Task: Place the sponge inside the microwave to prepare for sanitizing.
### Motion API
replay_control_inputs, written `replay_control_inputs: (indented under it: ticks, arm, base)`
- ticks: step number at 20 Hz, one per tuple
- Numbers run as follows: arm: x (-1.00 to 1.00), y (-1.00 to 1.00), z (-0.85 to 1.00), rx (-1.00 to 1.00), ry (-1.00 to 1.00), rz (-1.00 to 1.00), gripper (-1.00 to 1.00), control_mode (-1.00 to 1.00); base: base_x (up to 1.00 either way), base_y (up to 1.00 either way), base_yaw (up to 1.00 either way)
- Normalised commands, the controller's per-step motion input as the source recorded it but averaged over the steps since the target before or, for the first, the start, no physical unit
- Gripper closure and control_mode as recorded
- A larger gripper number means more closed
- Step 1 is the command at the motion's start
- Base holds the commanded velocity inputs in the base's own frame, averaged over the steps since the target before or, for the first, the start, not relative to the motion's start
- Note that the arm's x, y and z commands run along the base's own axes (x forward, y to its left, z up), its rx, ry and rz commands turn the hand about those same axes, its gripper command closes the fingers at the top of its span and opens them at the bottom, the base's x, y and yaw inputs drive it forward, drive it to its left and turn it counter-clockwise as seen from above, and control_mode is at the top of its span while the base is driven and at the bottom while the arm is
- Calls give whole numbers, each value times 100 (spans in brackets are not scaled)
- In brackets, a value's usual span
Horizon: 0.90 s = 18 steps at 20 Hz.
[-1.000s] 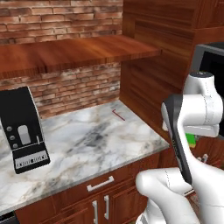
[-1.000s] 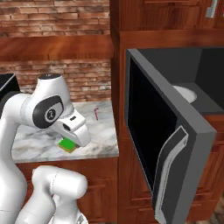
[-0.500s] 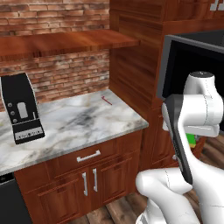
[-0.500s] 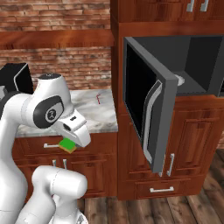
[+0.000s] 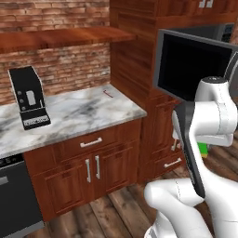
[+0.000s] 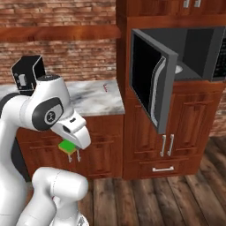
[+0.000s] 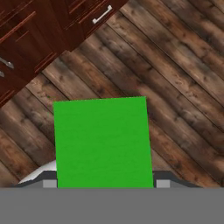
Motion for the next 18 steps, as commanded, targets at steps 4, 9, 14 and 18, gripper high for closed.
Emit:
replay_control_inputs:
  ticks: [4,9,14,18]
  arm:
    - [0,0,0,0,0,0,100,100]
    - [0,0,0,0,0,0,100,100]
    - [0,0,0,0,0,0,100,100]
    - [0,0,0,0,0,0,100,100]
  base:
    - [-21,-25,-6]
    - [-2,-50,2]
    - [-32,-55,6]
    - [-45,-63,11]
